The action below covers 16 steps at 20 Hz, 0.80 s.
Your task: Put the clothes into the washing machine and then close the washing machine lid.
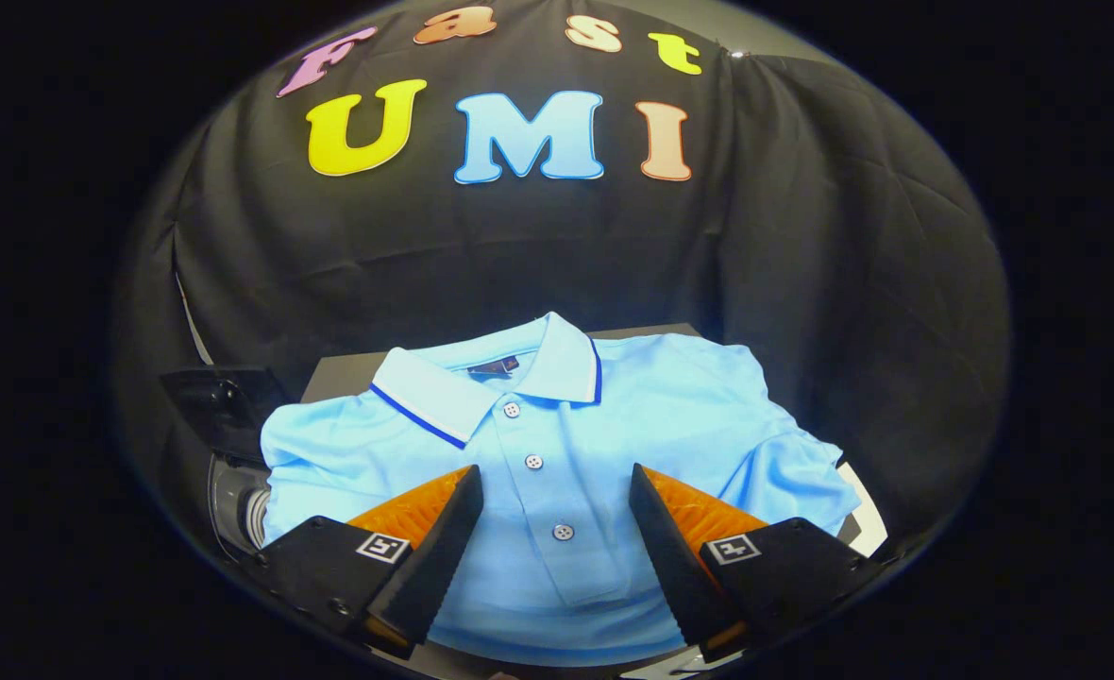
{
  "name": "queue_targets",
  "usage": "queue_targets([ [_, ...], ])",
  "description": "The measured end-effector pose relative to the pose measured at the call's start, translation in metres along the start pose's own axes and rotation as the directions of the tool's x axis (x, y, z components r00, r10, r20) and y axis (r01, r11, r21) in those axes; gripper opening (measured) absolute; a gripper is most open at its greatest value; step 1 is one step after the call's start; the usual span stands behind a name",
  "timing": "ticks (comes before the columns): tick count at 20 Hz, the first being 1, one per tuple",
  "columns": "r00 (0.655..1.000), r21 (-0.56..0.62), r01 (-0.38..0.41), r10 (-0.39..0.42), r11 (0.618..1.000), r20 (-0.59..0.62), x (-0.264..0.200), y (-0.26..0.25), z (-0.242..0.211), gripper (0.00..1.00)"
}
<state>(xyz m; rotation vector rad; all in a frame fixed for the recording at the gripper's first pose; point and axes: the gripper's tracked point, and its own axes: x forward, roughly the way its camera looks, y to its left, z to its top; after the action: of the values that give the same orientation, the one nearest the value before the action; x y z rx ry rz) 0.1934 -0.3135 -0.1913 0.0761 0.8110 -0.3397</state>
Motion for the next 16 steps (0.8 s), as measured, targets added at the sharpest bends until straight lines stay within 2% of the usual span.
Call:
queue_targets([
  [2,1.0,0.014,-0.017,0.017,1.0,-0.003,0.001,0.001,-0.003,0.95],
  [3,1.0,0.015,-0.02,0.02,1.0,0.001,0.0,0.001,-0.002,0.88],
  [4,1.0,0.013,-0.02,0.02,1.0,-0.009,-0.001,0.002,-0.003,0.88],
  [7,1.0,-0.046,-0.01,0.01,0.999,-0.008,-0.002,0.003,-0.003,0.56],
  [9,1.0,-0.054,-0.016,0.017,0.998,0.015,-0.001,0.007,-0.001,0.56],
  [11,1.0,-0.062,-0.003,0.004,0.998,0.029,-0.003,0.006,-0.001,0.27],
  [12,0.999,-0.071,-0.008,0.011,0.997,0.051,-0.003,0.004,0.007,0.27],
  [13,0.999,-0.079,-0.007,0.01,0.997,0.046,-0.006,0.009,0.001,0.08],
  [16,0.997,-0.046,-0.01,0.013,0.999,0.071,-0.01,0.006,0.003,0.02],
])
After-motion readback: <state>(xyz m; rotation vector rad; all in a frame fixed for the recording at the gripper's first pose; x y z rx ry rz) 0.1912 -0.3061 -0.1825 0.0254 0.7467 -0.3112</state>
